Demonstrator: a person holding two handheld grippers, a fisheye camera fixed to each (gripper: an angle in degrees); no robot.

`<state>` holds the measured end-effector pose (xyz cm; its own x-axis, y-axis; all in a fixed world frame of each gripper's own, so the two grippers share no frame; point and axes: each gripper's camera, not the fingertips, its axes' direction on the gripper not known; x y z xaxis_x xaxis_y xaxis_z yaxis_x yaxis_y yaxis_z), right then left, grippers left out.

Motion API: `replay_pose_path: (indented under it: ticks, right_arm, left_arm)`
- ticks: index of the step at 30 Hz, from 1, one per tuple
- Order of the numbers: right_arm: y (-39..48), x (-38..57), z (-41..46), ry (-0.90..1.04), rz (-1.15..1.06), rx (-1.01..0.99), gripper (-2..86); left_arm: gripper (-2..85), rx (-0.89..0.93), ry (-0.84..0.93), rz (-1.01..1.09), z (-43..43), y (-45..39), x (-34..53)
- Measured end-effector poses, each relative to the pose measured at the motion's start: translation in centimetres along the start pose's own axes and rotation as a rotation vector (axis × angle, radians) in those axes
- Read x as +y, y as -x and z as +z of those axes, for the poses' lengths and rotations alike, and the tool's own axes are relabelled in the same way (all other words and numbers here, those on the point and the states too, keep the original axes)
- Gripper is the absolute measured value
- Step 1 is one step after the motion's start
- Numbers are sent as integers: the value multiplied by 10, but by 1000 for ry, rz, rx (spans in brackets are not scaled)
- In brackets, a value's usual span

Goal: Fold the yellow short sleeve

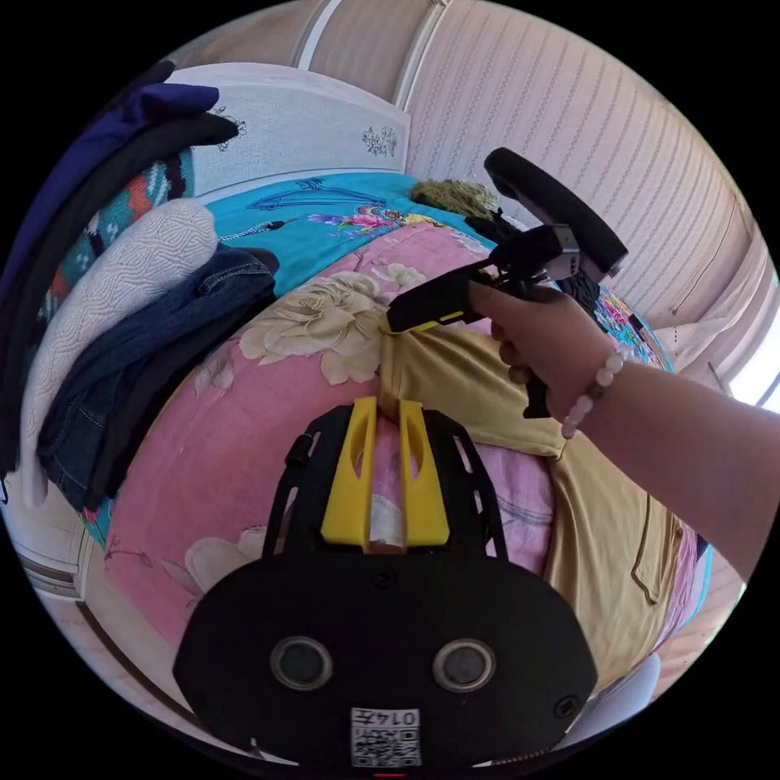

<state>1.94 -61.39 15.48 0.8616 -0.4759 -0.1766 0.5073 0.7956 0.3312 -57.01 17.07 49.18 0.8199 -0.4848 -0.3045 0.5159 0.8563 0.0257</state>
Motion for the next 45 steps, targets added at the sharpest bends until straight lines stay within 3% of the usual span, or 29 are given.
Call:
replay_pose_path:
  ticks: [4, 9, 17, 23, 28, 34, 38, 42, 45]
  right_arm:
    - [-19, 31, -32, -102, 6, -84, 16]
    - [-61, 116, -113, -344, 54, -231, 8]
    - [-94, 301, -188, -594, 221, -214, 8]
    - [-115, 388, -159, -489, 400, -132, 14]
    - [-129, 426, -146, -408, 499, -139, 25]
    - [-147, 436, -180, -411, 492, 83, 58]
    - [-180, 406, -187, -319, 522, 250, 84]
    - [-207, 382, -167, -191, 547, 289, 112]
    - [-221, 383, -157, -147, 578, 332, 77]
  left_arm:
    - [-5, 63, -44, 8, -23, -1, -1]
    - [-9, 276, -194, 135, -86, -43, 2]
    - [-8, 555, -186, 337, -118, -153, 46]
    - [10, 580, 2, 467, -85, -213, 95]
    - [57, 590, 138, 454, -65, -209, 99]
    - [18, 421, 110, 417, -42, -192, 19]
    - [44, 388, 148, 398, 3, -219, -46]
    - [75, 357, 191, 398, 54, -259, -83]
    - [81, 315, 256, 443, 90, -285, -93]
